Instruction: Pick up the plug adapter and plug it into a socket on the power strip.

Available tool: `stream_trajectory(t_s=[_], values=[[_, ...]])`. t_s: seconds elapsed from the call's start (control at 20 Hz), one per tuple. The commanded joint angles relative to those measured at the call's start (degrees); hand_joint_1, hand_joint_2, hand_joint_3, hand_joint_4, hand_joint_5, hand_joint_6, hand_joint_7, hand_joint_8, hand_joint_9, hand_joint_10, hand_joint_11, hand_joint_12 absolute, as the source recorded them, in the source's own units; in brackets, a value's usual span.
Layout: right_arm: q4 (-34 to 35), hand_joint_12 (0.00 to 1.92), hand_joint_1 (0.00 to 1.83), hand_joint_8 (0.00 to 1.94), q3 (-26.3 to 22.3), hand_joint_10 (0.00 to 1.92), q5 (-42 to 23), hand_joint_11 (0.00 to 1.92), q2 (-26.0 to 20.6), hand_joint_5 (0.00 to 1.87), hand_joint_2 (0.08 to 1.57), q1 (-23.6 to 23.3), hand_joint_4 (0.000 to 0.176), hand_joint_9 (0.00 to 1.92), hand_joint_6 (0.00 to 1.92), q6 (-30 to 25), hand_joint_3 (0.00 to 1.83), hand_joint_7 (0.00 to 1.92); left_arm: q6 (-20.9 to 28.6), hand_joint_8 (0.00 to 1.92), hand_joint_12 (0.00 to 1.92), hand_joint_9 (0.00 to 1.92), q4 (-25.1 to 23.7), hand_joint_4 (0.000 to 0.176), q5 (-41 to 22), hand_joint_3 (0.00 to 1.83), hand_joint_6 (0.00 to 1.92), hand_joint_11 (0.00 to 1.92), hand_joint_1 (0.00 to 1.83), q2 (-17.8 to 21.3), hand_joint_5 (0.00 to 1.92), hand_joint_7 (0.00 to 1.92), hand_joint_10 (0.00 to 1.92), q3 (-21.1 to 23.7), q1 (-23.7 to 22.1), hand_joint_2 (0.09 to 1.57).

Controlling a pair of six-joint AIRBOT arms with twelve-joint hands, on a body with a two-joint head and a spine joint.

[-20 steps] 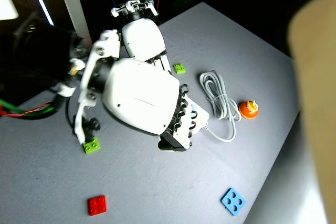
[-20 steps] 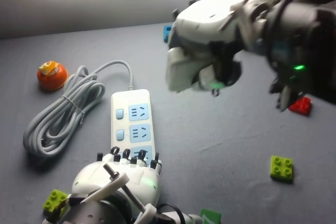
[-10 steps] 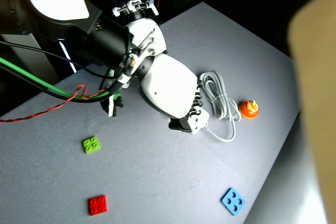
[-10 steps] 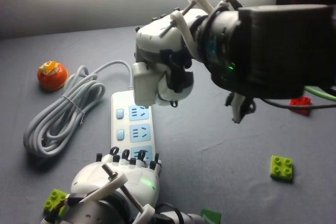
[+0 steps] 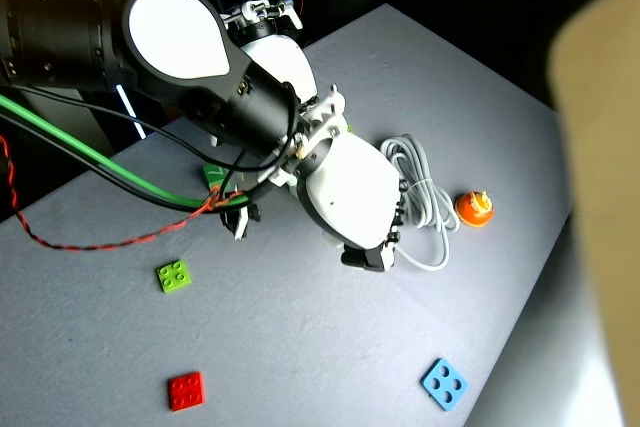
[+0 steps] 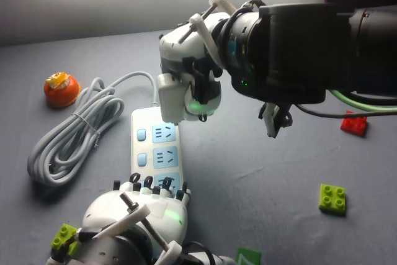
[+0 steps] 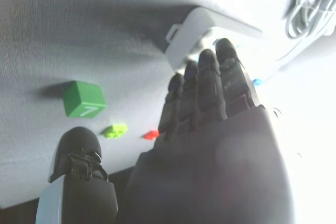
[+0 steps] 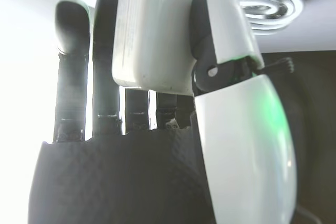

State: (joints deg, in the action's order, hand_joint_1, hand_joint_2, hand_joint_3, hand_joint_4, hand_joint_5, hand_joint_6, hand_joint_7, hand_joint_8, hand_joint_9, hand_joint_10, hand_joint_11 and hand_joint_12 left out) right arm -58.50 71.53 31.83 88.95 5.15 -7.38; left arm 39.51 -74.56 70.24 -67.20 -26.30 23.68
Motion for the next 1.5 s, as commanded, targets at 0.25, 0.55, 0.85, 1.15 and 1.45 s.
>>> stream_trajectory(t_s=[0.25, 0.55, 0.85, 1.15, 1.45], values=[[-2.4, 1.66, 1.21, 1.37, 1.4, 1.27, -3.3, 0.58, 2.1, 0.83, 1.19, 0.6, 0.0, 0.69, 1.06, 0.0, 0.0, 0.87, -0.2, 0.0, 0.25, 0.06, -2.2, 0.0, 1.9, 0.0, 0.0, 0.0, 0.08, 0.6, 0.08, 0.08, 0.0, -0.1, -0.4, 1.15], [-2.5, 1.64, 1.22, 1.32, 3.4, 1.25, -4.6, 0.59, 3.1, 0.87, 1.17, 0.5, 0.0, 0.74, 1.01, 0.4, 0.0, 0.9, -0.1, 0.0, 0.26, 0.07, -2.3, 0.0, 1.9, 0.0, 0.0, 0.0, 0.07, 0.7, 0.1, 0.09, 0.0, -0.1, -0.2, 1.16], [-2.5, 1.63, 1.2, 1.39, 4.3, 1.3, -5.0, 0.6, 3.9, 0.8, 1.2, 0.5, 0.0, 0.71, 1.11, 0.7, 0.0, 0.84, 0.2, 0.0, 0.22, 0.07, -2.3, 0.0, 1.9, 0.0, 0.0, 0.0, 0.06, 0.8, 0.1, 0.09, 0.0, -0.1, -0.3, 1.16], [-2.5, 1.69, 1.19, 1.44, 4.5, 1.37, -5.0, 0.56, 4.9, 0.79, 1.22, 0.9, 0.0, 0.66, 1.14, -0.1, 0.0, 0.81, 0.4, 0.0, 0.24, 0.08, -2.2, 0.0, 1.9, 0.0, 0.0, 0.0, 0.06, 0.9, 0.12, 0.1, 0.0, 0.1, -0.3, 1.15], [-4.2, 1.72, 1.17, 1.5, 4.6, 1.41, -4.8, 0.56, 5.1, 0.77, 1.23, 1.3, 0.0, 0.63, 1.17, -1.6, 0.0, 0.77, 0.4, 0.0, 0.26, 0.09, -2.2, 0.0, 1.9, 0.0, 0.0, 0.0, 0.08, 1.0, 0.13, 0.12, 0.0, 0.0, -0.3, 1.16]])
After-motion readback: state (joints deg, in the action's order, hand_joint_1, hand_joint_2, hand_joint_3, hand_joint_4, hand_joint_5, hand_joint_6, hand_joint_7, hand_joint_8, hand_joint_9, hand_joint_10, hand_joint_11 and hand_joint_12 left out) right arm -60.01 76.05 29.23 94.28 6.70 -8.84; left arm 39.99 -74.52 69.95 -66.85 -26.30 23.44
